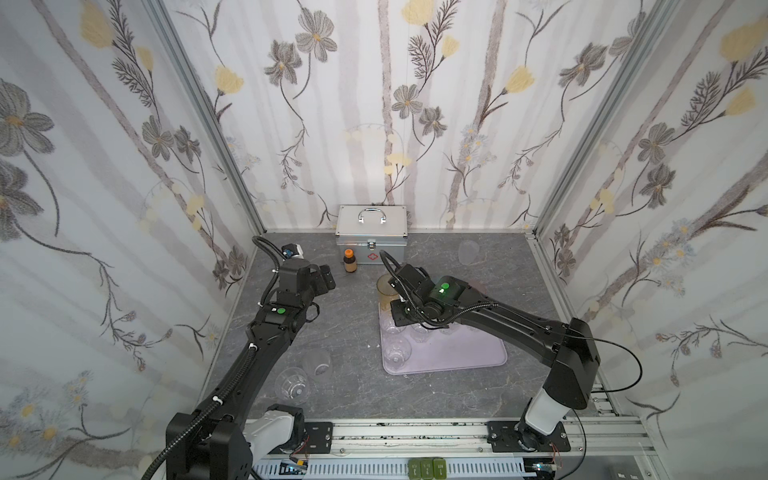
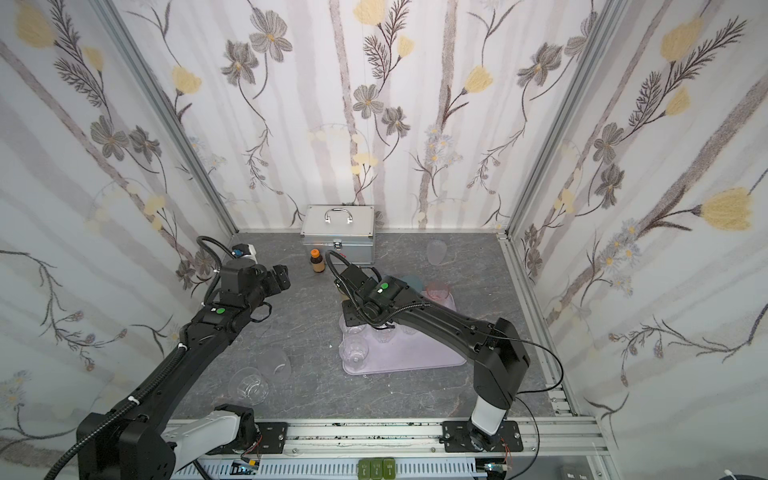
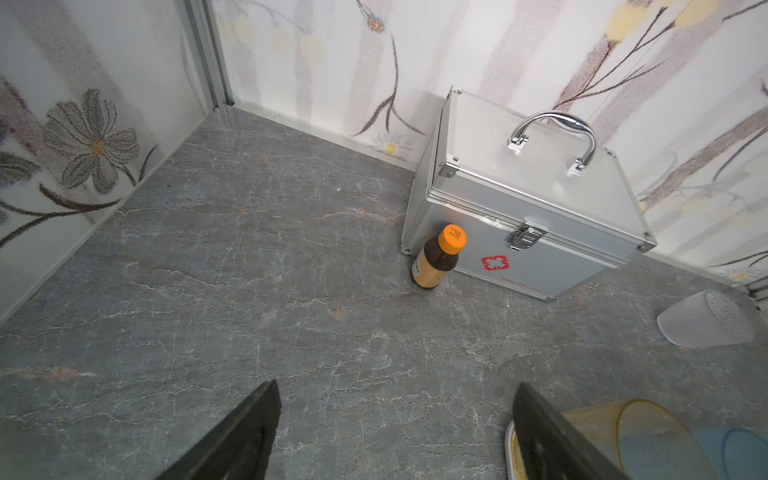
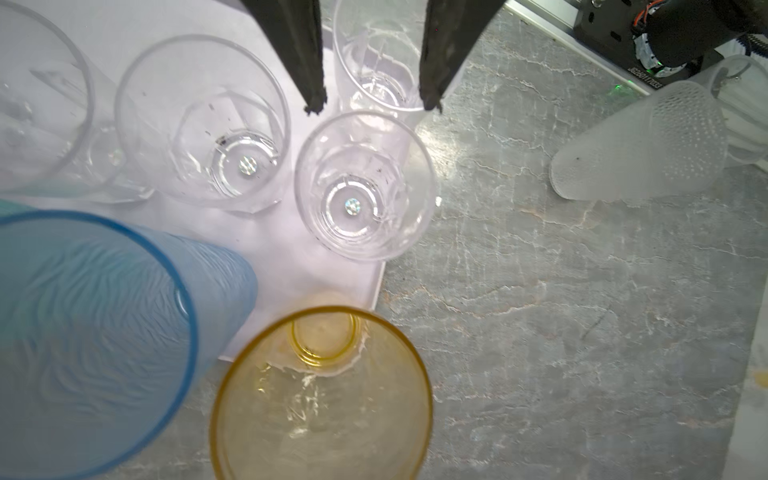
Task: Place the glasses into the tray
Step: 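Move the right gripper to the frosted glass on the table near the left arm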
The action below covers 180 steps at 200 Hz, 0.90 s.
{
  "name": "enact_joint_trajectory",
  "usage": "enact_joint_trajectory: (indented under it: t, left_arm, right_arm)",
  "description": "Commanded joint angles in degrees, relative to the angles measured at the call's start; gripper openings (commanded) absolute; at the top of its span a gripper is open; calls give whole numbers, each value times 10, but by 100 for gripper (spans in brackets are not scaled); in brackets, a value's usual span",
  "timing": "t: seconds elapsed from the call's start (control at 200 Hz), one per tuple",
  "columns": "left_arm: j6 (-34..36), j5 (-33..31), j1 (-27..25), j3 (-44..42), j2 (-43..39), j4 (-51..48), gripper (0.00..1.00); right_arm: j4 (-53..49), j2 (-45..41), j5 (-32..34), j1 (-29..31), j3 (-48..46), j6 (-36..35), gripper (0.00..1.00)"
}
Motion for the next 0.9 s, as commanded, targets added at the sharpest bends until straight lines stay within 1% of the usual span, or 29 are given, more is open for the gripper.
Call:
enact_joint_trajectory:
  t: [0.0,0.055,0.12,0.3,0.515,0.66,0.784,0.894]
  left_arm:
    - [4,46,43,4,-8,-7,88]
    - [2,49,64,8,-4,-16,86]
    - [2,36,78,13,3,-28,85]
    - [5,-18,88,10,13,-46,84]
    - [13,-85,89,6,6,-56,83]
    - [19,-108,89,5,-1,-62,83]
    - [14,-102,89,5,-2,-63,83]
    - [9,-95,89,4,0,-63,83]
  right_arm:
    - [19,28,-7,9,33,-16,39]
    - [24,47,-17,15,57,-21,39]
    - [23,75,-30,24,88,-30,40]
    - [17,149,-72,49,174,-57,41]
    - [-11,253,-162,68,286,-87,42]
    - [-7,287,-216,84,315,-101,44]
    - [-8,305,-229,91,321,-102,44]
    - [-6,318,-240,95,321,-105,41]
